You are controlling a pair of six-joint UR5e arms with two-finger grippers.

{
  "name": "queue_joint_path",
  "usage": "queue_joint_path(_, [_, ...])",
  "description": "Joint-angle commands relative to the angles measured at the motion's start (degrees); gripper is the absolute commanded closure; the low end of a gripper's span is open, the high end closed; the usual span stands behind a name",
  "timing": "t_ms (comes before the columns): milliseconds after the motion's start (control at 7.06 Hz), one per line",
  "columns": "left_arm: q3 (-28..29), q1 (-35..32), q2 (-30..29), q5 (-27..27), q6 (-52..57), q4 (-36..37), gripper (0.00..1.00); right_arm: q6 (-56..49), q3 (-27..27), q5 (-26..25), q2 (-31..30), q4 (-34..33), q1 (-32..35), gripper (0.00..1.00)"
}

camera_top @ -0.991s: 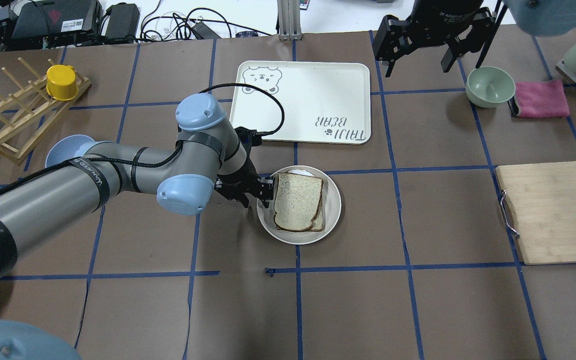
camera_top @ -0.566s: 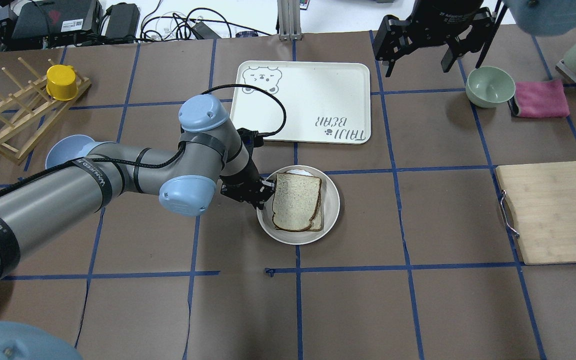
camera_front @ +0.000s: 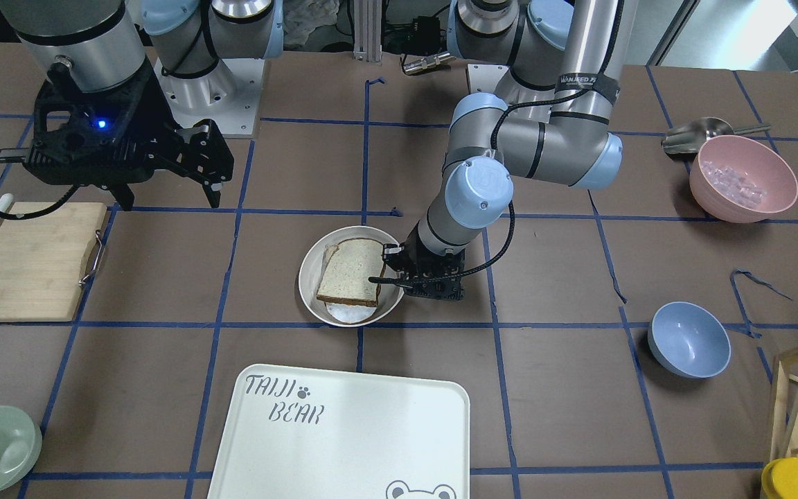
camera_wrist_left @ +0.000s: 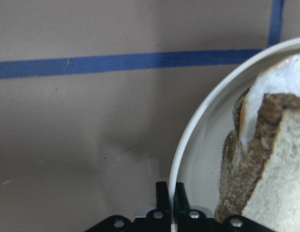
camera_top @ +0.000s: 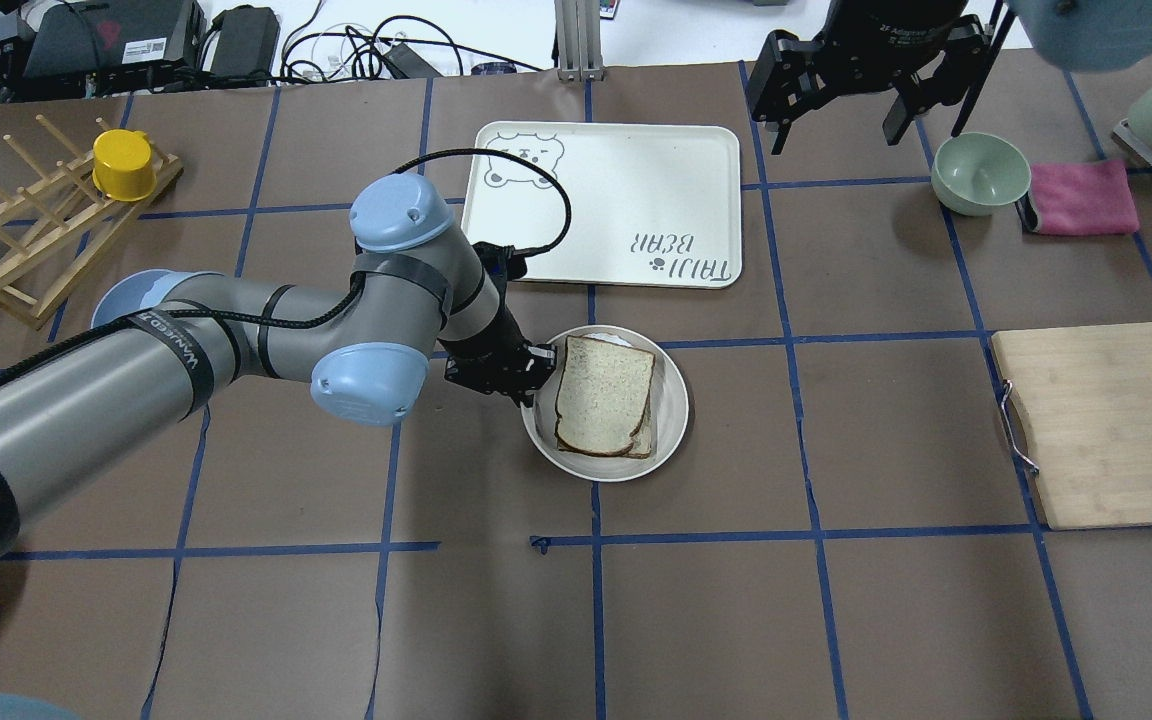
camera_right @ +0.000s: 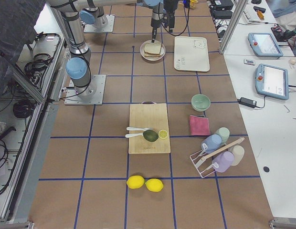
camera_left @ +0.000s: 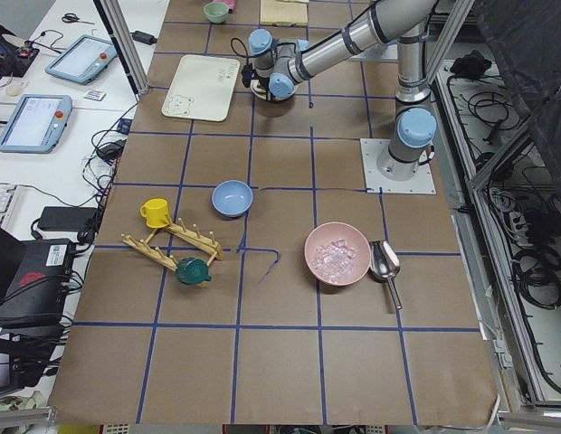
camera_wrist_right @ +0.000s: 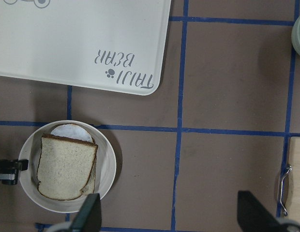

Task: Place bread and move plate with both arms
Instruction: 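Slide the plate with the left gripper onto the white bear tray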

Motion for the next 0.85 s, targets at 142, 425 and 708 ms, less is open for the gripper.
queue_joint_path(142, [6.66, 3.25, 1.68, -2.87, 0.85, -7.87, 1.0, 0.0, 0.07, 0.0, 0.0, 0.0, 0.0, 0.0])
queue_joint_path(425, [11.06, 4.05, -0.85, -3.42, 2.07, -7.98, 1.0, 0.0, 0.07, 0.0, 0.0, -0.09, 0.0, 0.0])
queue_joint_path(708, [20.0, 4.58, -6.37, -3.33, 2.08, -7.98, 1.0, 0.0, 0.07, 0.0, 0.0, -0.09, 0.0, 0.0])
